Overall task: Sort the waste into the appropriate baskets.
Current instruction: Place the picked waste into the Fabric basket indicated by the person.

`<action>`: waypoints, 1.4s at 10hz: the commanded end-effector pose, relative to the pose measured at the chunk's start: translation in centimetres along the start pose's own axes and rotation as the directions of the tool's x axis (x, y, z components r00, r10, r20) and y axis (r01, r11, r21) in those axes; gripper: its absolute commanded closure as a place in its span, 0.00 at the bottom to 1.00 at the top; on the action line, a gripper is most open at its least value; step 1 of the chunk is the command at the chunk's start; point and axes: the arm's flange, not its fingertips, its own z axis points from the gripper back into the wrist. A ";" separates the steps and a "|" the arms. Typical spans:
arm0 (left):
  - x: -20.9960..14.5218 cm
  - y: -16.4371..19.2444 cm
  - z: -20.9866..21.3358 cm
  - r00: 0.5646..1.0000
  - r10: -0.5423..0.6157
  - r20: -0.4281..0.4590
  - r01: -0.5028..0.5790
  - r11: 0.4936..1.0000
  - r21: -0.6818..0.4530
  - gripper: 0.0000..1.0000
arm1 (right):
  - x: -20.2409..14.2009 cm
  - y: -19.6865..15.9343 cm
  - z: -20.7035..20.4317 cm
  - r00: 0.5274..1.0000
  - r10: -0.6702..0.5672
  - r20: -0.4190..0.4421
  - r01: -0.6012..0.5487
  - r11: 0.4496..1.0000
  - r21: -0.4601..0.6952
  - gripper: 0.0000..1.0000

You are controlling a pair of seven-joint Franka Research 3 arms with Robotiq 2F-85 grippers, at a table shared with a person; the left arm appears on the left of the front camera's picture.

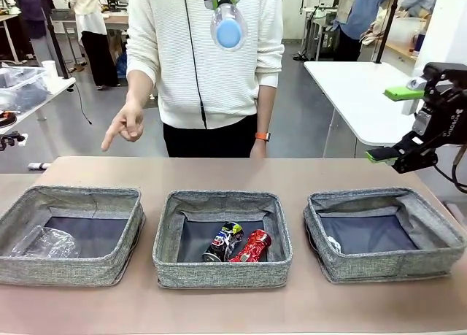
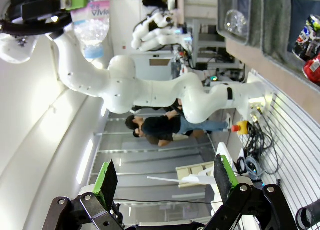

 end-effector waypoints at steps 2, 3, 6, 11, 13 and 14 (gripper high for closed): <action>-0.4 0.3 -0.2 1.000 0.004 0.013 -0.004 1.000 0.009 0.81 | 0.1 0.4 -0.1 1.000 0.005 0.005 -0.005 1.000 0.009 0.00; -0.4 0.3 -0.2 1.000 0.004 0.013 -0.004 1.000 0.009 0.81 | 0.1 0.4 -0.1 1.000 0.005 0.005 -0.005 1.000 0.009 0.00; -0.4 0.3 -0.2 1.000 0.004 0.013 -0.004 1.000 0.009 0.81 | 0.1 0.4 -0.1 1.000 0.005 0.005 -0.005 1.000 0.009 0.00; -0.4 9.9 -5.4 0.999 0.031 0.013 -0.032 0.999 0.042 0.81 | 0.1 0.4 -0.1 1.000 0.005 0.005 -0.005 1.000 0.009 0.00; -2.8 19.7 -9.4 0.992 0.121 0.039 -0.122 0.992 0.023 0.81 | 0.1 0.4 -0.1 1.000 0.005 0.005 -0.005 1.000 0.009 0.00; -4.1 25.0 -12.7 0.981 0.180 0.067 -0.185 0.981 0.062 0.81 | 0.1 0.4 -0.1 1.000 0.005 0.005 -0.005 1.000 0.009 0.00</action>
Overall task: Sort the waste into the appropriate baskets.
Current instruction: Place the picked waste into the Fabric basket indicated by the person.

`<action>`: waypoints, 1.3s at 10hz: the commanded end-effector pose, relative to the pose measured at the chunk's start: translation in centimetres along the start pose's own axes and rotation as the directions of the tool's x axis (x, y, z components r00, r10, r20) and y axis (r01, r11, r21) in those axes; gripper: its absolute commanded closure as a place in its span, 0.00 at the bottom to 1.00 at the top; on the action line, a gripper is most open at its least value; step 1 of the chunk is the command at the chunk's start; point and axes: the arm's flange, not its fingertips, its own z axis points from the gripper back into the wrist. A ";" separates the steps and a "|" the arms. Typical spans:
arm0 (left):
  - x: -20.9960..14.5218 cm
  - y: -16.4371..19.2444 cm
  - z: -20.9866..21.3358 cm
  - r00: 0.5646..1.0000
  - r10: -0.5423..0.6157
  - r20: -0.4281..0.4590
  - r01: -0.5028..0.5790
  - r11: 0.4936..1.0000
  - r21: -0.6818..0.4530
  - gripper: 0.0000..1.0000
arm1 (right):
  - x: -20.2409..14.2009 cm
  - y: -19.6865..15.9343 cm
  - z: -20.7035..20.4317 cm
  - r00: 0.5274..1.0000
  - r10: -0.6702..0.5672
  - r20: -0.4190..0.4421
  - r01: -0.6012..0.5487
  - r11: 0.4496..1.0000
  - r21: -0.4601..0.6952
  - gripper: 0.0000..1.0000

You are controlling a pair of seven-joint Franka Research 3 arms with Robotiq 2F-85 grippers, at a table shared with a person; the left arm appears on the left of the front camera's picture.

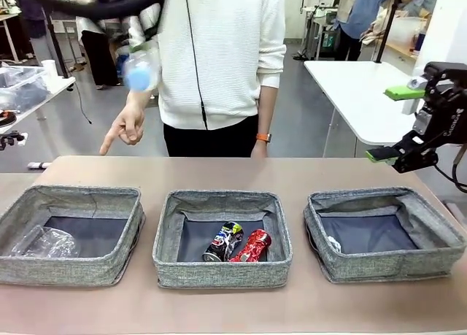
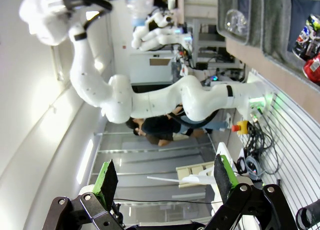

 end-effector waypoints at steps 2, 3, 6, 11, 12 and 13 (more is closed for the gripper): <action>-6.1 13.8 -14.0 0.995 0.097 -0.031 -0.098 0.994 -0.037 0.81 | 0.1 0.5 -0.1 1.000 0.005 0.005 -0.005 1.000 0.008 0.00; -6.0 15.7 -16.0 0.987 0.151 -0.044 -0.152 0.988 -0.024 0.81 | 0.1 0.5 -0.1 1.000 0.005 0.005 -0.005 1.000 0.008 0.00; -3.9 21.7 -20.6 0.937 0.332 -0.106 -0.339 0.939 -0.055 0.81 | 0.1 0.5 -0.1 1.000 0.005 0.005 -0.005 1.000 0.008 0.00; -2.7 23.5 -21.5 0.888 0.450 -0.094 -0.459 0.880 -0.124 0.81 | 0.1 0.5 -0.1 1.000 0.005 0.005 -0.005 1.000 0.008 0.00; -2.6 23.4 -21.5 0.882 0.463 -0.085 -0.471 0.869 -0.153 0.46 | 0.1 0.5 -0.1 1.000 0.005 0.005 -0.005 1.000 0.008 0.00; -2.3 23.3 -21.3 0.877 0.473 -0.078 -0.479 0.857 -0.191 0.23 | 0.1 0.5 -0.1 1.000 0.005 0.005 -0.005 1.000 0.008 0.00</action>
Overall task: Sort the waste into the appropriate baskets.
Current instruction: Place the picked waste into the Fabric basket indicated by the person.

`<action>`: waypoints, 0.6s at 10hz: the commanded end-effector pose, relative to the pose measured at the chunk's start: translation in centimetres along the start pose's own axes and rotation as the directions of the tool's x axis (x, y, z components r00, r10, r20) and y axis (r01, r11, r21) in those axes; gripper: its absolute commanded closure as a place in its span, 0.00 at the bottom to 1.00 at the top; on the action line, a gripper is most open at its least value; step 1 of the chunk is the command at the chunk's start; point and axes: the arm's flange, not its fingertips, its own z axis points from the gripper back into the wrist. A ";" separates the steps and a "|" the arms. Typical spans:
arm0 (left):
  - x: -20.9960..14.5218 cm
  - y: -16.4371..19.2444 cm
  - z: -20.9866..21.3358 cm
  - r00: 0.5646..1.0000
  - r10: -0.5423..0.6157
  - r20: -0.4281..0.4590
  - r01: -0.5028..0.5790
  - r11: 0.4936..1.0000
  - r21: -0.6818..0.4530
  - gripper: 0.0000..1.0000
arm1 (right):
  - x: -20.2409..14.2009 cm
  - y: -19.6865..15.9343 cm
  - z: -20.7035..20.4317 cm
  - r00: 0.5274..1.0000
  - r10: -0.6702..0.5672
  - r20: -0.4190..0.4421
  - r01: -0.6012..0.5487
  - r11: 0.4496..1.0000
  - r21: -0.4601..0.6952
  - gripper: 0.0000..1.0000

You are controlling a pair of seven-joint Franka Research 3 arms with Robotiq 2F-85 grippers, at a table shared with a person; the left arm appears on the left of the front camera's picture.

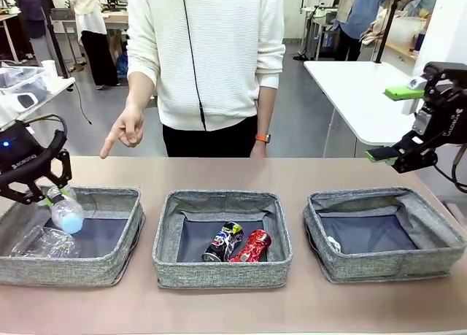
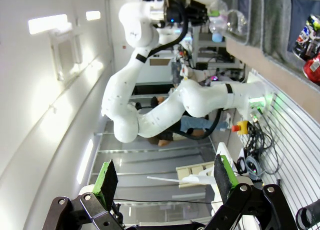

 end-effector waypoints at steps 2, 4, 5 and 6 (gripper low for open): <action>0.1 -0.3 -0.3 1.000 0.024 0.013 -0.023 0.997 -0.075 0.00 | 0.1 0.4 -0.1 1.000 0.005 0.005 -0.005 1.000 0.009 0.00; -0.1 -0.9 -0.1 1.000 0.006 0.015 -0.004 0.996 -0.088 0.00 | 0.1 0.4 -0.1 1.000 0.005 0.005 -0.005 1.000 0.009 0.00; -0.2 -1.2 0.3 1.000 -0.011 0.013 0.012 0.994 -0.106 0.00 | 0.1 0.4 -0.1 1.000 0.005 0.005 -0.005 1.000 0.009 0.00; -0.4 -1.3 0.7 0.999 -0.037 -0.004 0.036 0.989 -0.141 0.00 | 0.1 0.4 -0.1 1.000 0.005 0.005 -0.005 1.000 0.009 0.00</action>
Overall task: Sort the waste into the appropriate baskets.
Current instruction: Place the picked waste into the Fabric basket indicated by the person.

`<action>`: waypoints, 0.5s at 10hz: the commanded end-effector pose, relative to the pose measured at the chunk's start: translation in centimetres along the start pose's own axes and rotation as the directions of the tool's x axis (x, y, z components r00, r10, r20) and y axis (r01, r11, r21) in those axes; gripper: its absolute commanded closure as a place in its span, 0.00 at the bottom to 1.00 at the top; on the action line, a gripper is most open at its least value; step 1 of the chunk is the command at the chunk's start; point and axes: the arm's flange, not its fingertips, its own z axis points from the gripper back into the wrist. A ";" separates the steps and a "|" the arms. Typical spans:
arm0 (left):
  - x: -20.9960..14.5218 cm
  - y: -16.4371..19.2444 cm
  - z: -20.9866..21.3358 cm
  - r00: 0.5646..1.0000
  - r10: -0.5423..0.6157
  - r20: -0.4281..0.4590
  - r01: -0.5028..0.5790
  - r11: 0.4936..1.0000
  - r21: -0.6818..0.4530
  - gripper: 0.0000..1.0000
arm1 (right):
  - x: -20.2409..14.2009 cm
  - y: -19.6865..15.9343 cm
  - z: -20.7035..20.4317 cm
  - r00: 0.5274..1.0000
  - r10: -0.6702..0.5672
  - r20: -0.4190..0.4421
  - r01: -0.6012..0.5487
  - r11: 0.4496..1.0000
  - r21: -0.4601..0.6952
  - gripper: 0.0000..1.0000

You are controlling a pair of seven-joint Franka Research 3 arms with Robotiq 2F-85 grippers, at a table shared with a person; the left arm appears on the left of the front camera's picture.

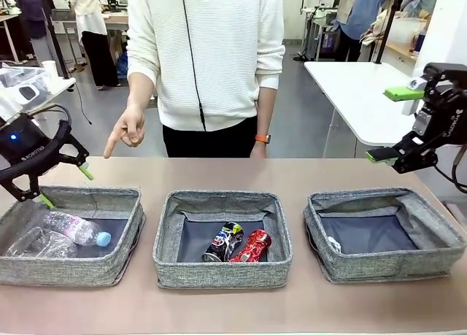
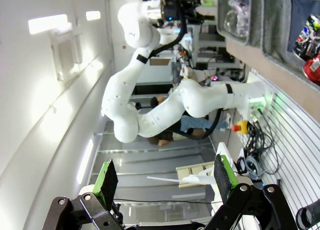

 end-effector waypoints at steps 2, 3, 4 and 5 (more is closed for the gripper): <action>-1.4 -0.3 2.5 0.951 -0.268 -0.153 0.190 0.898 -0.396 0.00 | 0.1 0.4 -0.1 1.000 0.005 0.005 -0.005 1.000 0.009 0.00; -2.1 -0.1 4.9 0.870 -0.474 -0.135 0.273 0.691 -0.670 0.00 | 0.1 0.4 -0.1 1.000 0.005 0.005 -0.005 1.000 0.009 0.00; -2.6 -0.1 6.2 0.804 -0.589 -0.083 0.345 0.576 -0.741 0.00 | 0.1 0.4 -0.1 1.000 0.005 0.005 -0.005 1.000 0.009 0.00; -2.9 0.0 6.7 0.744 -0.667 -0.029 0.395 0.474 -0.787 0.00 | 0.1 0.4 -0.1 1.000 0.005 0.005 -0.005 1.000 0.009 0.00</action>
